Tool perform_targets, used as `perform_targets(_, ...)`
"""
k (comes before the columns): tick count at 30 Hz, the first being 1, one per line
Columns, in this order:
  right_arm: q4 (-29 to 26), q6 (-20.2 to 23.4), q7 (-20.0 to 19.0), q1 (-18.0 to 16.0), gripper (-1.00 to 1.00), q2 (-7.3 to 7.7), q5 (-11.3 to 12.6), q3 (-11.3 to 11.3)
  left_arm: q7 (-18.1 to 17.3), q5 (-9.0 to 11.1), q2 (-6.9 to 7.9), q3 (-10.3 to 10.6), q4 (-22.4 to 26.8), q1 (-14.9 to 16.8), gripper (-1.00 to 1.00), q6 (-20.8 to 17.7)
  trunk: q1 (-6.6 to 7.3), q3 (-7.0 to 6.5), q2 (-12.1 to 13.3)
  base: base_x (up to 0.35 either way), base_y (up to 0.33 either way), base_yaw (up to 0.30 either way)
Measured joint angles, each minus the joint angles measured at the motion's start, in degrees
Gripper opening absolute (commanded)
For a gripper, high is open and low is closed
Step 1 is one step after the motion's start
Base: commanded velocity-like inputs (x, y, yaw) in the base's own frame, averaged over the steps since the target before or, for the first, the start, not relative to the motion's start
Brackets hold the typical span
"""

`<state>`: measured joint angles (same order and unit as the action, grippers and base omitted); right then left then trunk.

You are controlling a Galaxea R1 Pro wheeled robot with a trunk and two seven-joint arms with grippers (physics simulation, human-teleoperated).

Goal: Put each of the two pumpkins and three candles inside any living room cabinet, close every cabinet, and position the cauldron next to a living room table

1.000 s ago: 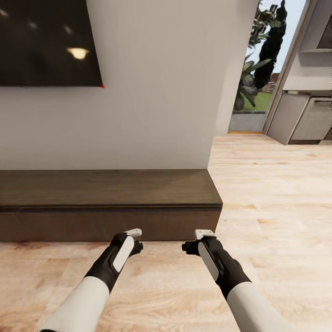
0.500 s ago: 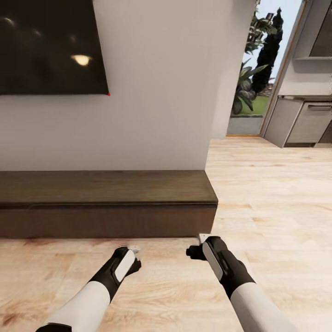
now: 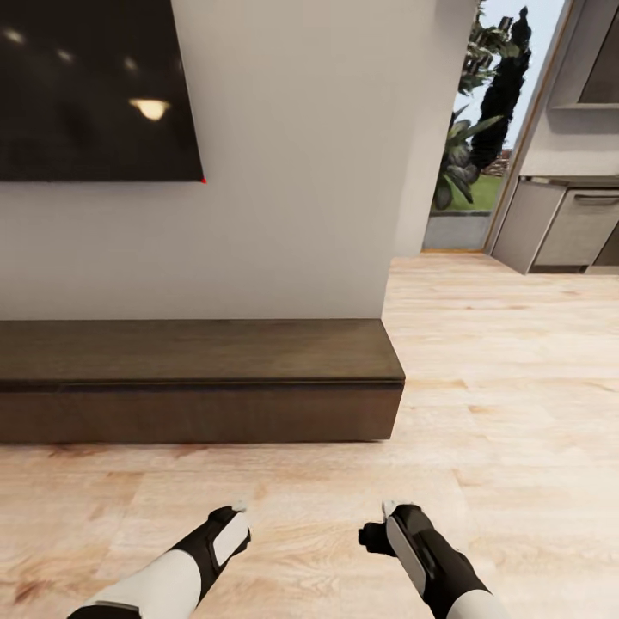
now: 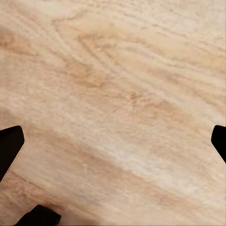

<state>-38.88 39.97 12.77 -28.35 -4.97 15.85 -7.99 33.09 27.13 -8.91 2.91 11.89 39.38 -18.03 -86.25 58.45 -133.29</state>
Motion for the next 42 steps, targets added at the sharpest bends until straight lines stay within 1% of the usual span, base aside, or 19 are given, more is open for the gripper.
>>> perform_targets(1, 1.13, -1.2, -0.01, 0.08, 1.0, 0.29, 0.06, -0.01, 0.0, 0.01, 0.33, 0.01, -0.42, 0.0, 1.0, 0.4, 0.22, -0.09, 0.4, 0.0, 0.0, 0.0)
perform_targets(4, 2.06, -3.61, -0.02, 0.18, 1.0, 0.74, 0.16, -0.02, -0.02, 0.05, 0.74, 0.07, -0.88, -0.05, 1.0, 0.78, 0.88, -0.34, 1.6, 0.0, 0.0, 0.0)
perform_targets(5, 2.6, -4.73, -0.04, 0.22, 1.0, 1.35, 0.17, -0.01, -0.05, 0.08, 0.84, 0.07, -1.29, -0.28, 1.0, 1.46, 1.1, -0.43, 2.01, 0.0, 0.0, 0.0)
perform_targets(7, 3.95, -5.92, -0.08, 0.24, 1.0, 2.06, 0.23, 0.02, -0.08, 0.11, 0.85, 0.13, -2.13, -0.53, 1.0, 3.04, 1.54, -0.6, 2.81, 0.0, 0.0, 0.0)
perform_targets(10, 5.46, -8.14, -0.06, 0.25, 1.0, 2.49, 0.28, 0.09, -0.08, 0.14, 0.86, 0.16, -3.62, -0.66, 1.0, 4.33, 2.2, -0.86, 4.01, 0.0, 0.0, 0.0)
perform_targets(17, 7.31, -10.25, -0.11, 0.31, 1.0, 2.69, 0.33, 0.13, -0.09, 0.15, 0.83, 0.18, -4.27, -1.01, 1.0, 4.84, 3.74, -1.46, 6.82, 0.0, 0.0, 0.0)
perform_targets(19, 9.03, -11.76, -0.16, 0.33, 1.0, 2.71, 0.33, 0.29, -0.09, 0.19, 0.81, 0.18, -4.28, -1.03, 1.0, 4.85, 4.18, -1.63, 7.62, 0.0, 0.0, 0.0)
perform_targets(22, 12.26, -14.04, -0.17, 0.33, 1.0, 2.72, 0.26, 1.3, -0.09, 0.29, 0.88, 0.15, -4.29, -1.05, 1.0, 4.86, 4.83, -1.88, 8.82, 0.0, 0.0, 0.0)
perform_targets(28, 13.17, -14.76, -0.16, 0.33, 1.0, 2.73, 0.24, 1.72, -0.09, 0.41, 1.04, 0.03, -4.3, -1.05, 1.0, 4.86, 6.15, -2.4, 11.23, 0.0, 0.0, 0.0)
perform_targets(31, 13.6, -14.95, -0.18, 0.33, 1.0, 2.79, 0.24, 1.75, -0.08, 0.4, 1.49, 0.03, -4.3, -1.05, 1.0, 4.86, 6.81, -2.65, 12.43, 0.0, 0.0, 0.0)
perform_targets(34, 14.76, -17.69, -0.13, 0.33, 1.0, 2.76, 0.25, 1.78, -0.15, 0.42, 2.28, 0.03, -4.31, -1.05, 1.0, 4.86, 7.47, -2.91, 13.63, 0.0, 0.0, 0.0)
perform_targets(37, 16.32, -19.2, -0.09, 0.33, 1.0, 2.73, 0.25, 1.82, -0.41, 0.48, 3.1, 0.03, -4.32, -1.05, 1.0, 4.86, 8.13, -3.17, 14.84, 0.0, 0.0, 0.0)
perform_targets(42, 17.13, -19.79, -0.02, 0.33, 1.0, 2.8, 0.26, 1.82, -1.2, 0.53, 3.5, 0.02, -4.37, -1.11, 1.0, 4.85, 9.23, -3.59, 16.84, 0.0, 0.0, 0.0)
